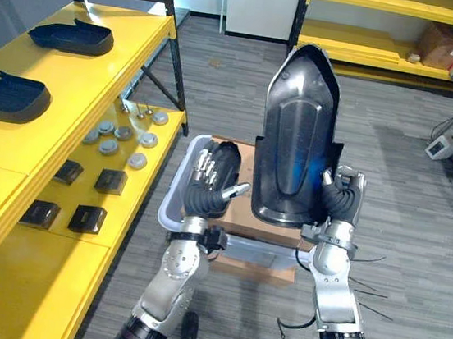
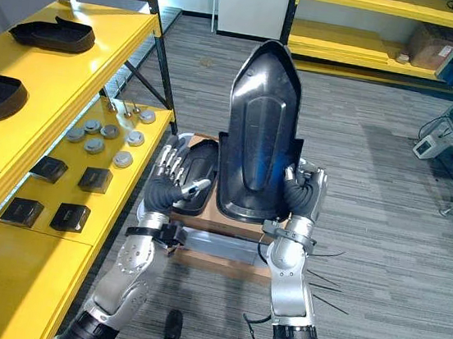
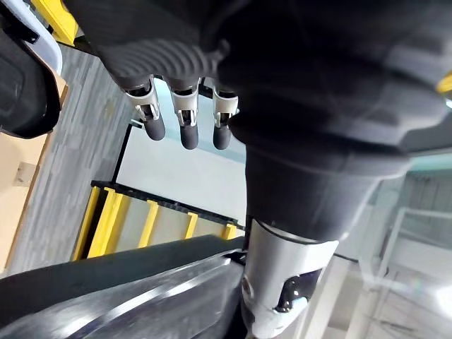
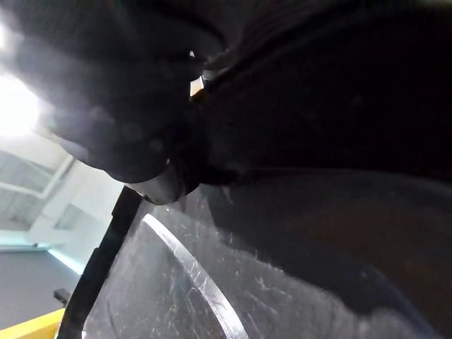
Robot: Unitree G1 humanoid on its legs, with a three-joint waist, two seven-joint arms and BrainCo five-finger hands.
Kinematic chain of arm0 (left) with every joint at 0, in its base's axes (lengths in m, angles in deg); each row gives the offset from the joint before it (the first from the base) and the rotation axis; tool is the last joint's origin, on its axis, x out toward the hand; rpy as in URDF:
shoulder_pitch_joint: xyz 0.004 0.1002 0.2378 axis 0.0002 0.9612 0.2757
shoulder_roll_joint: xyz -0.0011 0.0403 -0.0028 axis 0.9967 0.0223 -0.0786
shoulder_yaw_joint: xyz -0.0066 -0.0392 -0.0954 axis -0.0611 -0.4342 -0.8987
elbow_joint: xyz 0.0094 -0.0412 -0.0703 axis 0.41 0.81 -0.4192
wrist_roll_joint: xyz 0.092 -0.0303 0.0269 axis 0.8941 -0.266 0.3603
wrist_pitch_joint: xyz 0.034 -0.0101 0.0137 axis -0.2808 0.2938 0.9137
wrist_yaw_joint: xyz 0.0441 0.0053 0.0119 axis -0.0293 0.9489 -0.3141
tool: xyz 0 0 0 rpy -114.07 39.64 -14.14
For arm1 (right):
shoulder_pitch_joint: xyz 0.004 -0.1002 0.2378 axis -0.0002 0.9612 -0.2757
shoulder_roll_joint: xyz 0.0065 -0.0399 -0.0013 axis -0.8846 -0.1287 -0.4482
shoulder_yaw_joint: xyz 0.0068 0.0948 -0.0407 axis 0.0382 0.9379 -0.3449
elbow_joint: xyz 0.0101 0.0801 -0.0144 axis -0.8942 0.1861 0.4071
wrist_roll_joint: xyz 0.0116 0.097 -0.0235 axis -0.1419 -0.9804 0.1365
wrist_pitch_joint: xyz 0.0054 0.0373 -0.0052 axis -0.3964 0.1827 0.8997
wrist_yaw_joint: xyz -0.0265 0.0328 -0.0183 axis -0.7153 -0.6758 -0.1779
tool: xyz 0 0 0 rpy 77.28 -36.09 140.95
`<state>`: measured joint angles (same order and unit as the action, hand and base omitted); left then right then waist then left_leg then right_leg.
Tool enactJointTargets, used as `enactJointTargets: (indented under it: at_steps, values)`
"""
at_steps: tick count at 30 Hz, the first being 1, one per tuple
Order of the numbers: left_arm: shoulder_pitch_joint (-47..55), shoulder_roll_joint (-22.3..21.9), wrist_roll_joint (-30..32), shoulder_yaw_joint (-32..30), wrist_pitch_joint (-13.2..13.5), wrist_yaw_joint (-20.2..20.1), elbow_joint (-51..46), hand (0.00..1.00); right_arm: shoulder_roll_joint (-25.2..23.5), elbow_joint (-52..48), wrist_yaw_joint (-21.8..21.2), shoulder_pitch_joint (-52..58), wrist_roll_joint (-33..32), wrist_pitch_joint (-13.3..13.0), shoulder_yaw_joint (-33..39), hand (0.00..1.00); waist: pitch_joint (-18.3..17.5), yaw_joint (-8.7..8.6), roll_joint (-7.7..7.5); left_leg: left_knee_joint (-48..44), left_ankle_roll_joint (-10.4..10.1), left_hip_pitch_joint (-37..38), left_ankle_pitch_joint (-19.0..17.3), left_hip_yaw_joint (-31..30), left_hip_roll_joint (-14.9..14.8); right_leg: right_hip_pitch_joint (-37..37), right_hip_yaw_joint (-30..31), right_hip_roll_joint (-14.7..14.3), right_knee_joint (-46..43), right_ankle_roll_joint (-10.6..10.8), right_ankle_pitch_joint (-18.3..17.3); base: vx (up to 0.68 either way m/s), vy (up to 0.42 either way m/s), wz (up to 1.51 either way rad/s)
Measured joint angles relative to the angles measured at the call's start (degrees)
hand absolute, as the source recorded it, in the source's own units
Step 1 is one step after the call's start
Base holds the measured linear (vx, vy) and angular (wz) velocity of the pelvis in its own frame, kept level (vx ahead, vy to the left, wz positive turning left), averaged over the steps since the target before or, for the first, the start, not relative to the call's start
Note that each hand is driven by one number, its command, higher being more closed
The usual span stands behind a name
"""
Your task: Walk over and take plastic housings, then place them on the shelf
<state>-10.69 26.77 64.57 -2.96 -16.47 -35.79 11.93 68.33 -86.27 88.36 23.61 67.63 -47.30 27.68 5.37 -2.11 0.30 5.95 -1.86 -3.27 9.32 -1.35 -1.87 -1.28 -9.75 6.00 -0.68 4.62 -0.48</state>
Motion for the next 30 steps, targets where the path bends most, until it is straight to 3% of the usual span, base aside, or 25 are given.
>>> enactJointTargets:
  at_steps: [5,6,12,13,18,22,30]
  values:
    - [-0.99,-0.35,2.1,1.23,-1.27,2.36,2.92,0.0,0.08,-0.29,0.08,0.21,-0.33,-0.04,-3.34,1.0,-0.24,-0.19,0.0,0.0,-0.25,0.16,-0.17,0.41,-0.06,-0.37,0.39,-0.09,0.89,0.0,0.62,-0.01,-0.005,-0.03]
    - [-1.6,-0.32,2.09,1.67,-1.36,3.07,3.91,1.0,0.18,-0.29,0.18,0.41,-0.78,-0.04,-3.52,1.0,-0.52,-0.14,0.0,0.0,-0.25,0.16,-0.18,0.47,-0.05,-0.37,0.43,-0.08,0.93,0.04,0.68,0.0,0.0,0.0]
    - [-1.93,-0.06,1.75,2.74,-1.35,3.67,5.07,1.0,1.25,-0.26,0.15,1.39,-2.57,-0.04,-4.65,1.0,-3.11,-0.19,-0.03,0.0,-0.04,0.23,-0.03,0.66,-0.09,-0.31,0.61,-0.11,1.03,0.04,0.68,0.0,0.0,0.0]
    - [-1.93,0.07,1.3,2.86,-1.34,3.65,5.07,1.0,1.61,-0.23,0.14,1.41,-2.71,-0.04,-4.94,0.0,-3.3,-0.2,-0.05,0.0,-0.04,0.24,-0.03,0.66,-0.1,-0.31,0.61,-0.12,1.03,0.04,0.68,0.0,0.0,0.0]
    - [-1.96,0.6,-1.57,2.51,-1.32,3.62,5.15,1.0,3.63,-0.05,-0.81,1.64,-7.12,-1.31,-7.52,0.0,-3.73,-0.26,-0.09,0.01,-0.29,0.57,-0.21,0.89,-0.12,-0.4,0.83,-0.1,1.06,0.02,0.68,-0.01,-0.004,-0.01]
    - [-1.96,2.72,-2.49,0.87,-1.38,3.52,5.15,1.0,4.99,0.05,-5.23,2.13,-13.42,-4.74,-9.34,0.0,-4.06,-0.2,-0.21,0.01,-0.31,0.58,-0.22,0.94,-0.08,-0.43,0.88,-0.06,1.11,-0.09,0.72,0.0,0.0,0.0]
    - [-0.49,2.61,-0.26,-2.27,-1.38,1.69,4.69,1.0,8.86,0.18,-11.7,2.12,-21.15,-7.76,-8.0,0.0,-4.46,-0.09,-0.84,0.03,-0.31,0.68,-0.23,0.91,-0.09,-0.48,1.02,-0.08,1.02,-0.09,0.71,0.0,0.0,0.0]
